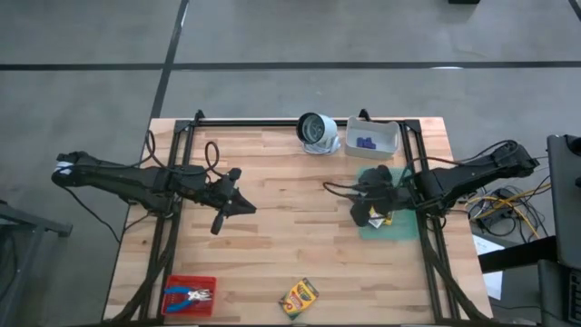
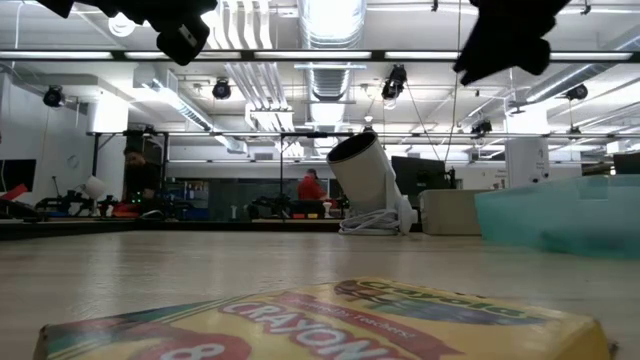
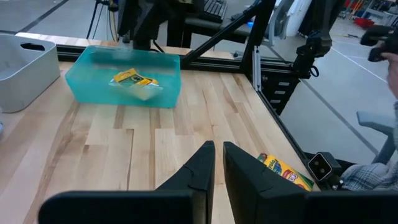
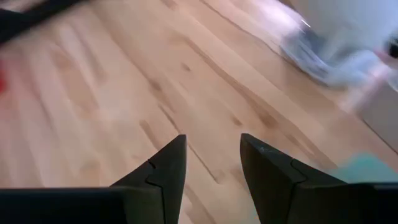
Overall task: Pick & Place School Supplies
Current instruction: Put the crayon box into the green bin
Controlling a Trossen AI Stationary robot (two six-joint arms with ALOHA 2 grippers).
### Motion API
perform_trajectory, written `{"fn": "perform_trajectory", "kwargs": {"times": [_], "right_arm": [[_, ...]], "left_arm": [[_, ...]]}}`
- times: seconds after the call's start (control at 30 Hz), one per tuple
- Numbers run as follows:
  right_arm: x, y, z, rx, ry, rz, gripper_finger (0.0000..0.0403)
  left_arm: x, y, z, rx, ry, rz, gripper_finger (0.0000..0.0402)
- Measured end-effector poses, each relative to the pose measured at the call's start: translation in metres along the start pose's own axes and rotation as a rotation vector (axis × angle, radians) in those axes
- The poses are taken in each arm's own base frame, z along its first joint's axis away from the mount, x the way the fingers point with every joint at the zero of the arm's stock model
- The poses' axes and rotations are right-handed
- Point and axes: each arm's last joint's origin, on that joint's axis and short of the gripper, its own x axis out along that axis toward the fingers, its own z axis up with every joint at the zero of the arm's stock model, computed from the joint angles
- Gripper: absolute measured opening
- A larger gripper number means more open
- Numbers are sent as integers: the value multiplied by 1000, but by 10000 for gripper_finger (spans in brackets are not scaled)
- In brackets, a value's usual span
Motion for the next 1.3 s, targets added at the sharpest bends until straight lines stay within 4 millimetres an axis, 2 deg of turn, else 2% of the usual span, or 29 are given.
{"fn": "perform_trajectory", "kwargs": {"times": [0.17,0.3,0.47,0.8,1.07,1.3], "right_arm": [[4,14,-4,-120,-93,123,137],[5,23,-13,-258,-143,209,134],[9,35,-29,-335,-175,347,139],[25,46,-40,-441,-153,325,130],[42,61,-44,-427,-185,347,120],[52,71,-46,-604,-200,323,116]], "left_arm": [[0,0,0,0,0,0,37],[0,0,0,0,0,0,37],[0,0,0,0,0,0,37],[0,0,0,0,0,0,37],[0,0,0,0,0,0,37],[0,0,0,0,0,0,37]]}}
